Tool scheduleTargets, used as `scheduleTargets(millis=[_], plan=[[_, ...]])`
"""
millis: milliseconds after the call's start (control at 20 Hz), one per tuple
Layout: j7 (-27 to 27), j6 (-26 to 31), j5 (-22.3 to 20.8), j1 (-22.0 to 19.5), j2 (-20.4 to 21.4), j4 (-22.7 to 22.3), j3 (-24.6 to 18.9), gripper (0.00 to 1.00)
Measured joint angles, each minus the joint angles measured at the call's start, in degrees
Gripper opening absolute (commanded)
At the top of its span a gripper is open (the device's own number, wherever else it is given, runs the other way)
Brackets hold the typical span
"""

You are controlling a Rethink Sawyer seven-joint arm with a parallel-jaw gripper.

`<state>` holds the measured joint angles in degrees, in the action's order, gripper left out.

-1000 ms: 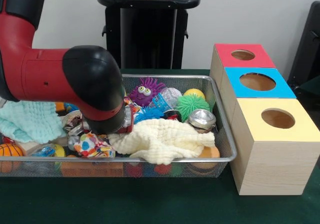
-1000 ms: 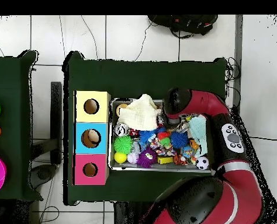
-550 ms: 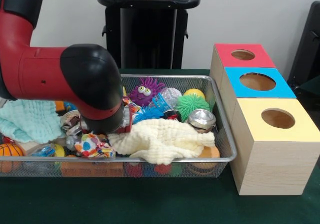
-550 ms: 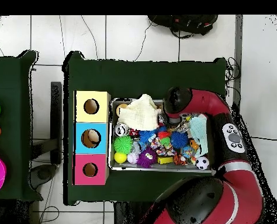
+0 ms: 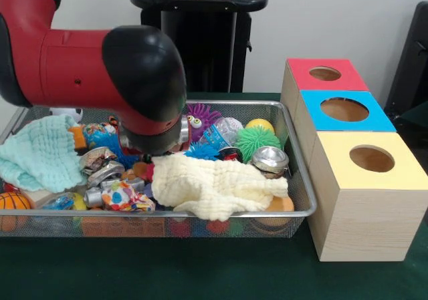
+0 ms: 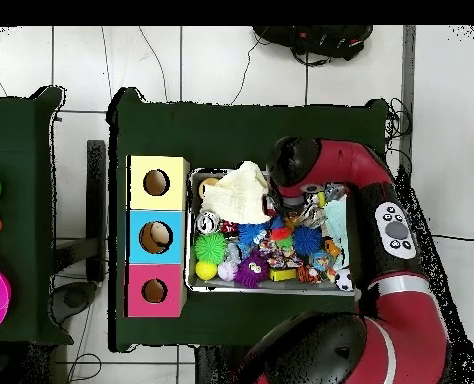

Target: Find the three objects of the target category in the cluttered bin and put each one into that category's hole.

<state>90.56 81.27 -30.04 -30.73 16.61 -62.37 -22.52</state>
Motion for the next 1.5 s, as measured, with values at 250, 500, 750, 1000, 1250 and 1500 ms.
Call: scheduleTargets(millis=[250, 500, 750, 1000, 1250, 1500], plan=[[0.00, 0.81, 0.00, 0.97, 1.51, -0.01, -0.01, 0.00], [0.00, 0.81, 0.00, 1.11, 2.23, -0.01, 0.01, 0.00], [0.00, 0.81, -0.01, 1.12, 2.56, -0.12, 0.00, 0.00], [0.00, 0.81, -0.08, 1.16, 3.24, -0.30, 0.08, 0.00], [0.00, 0.80, -0.26, 2.02, 5.23, -0.74, 0.78, 0.00], [0.00, 0.81, -0.16, 3.93, 8.86, -2.91, 1.26, 0.00]])
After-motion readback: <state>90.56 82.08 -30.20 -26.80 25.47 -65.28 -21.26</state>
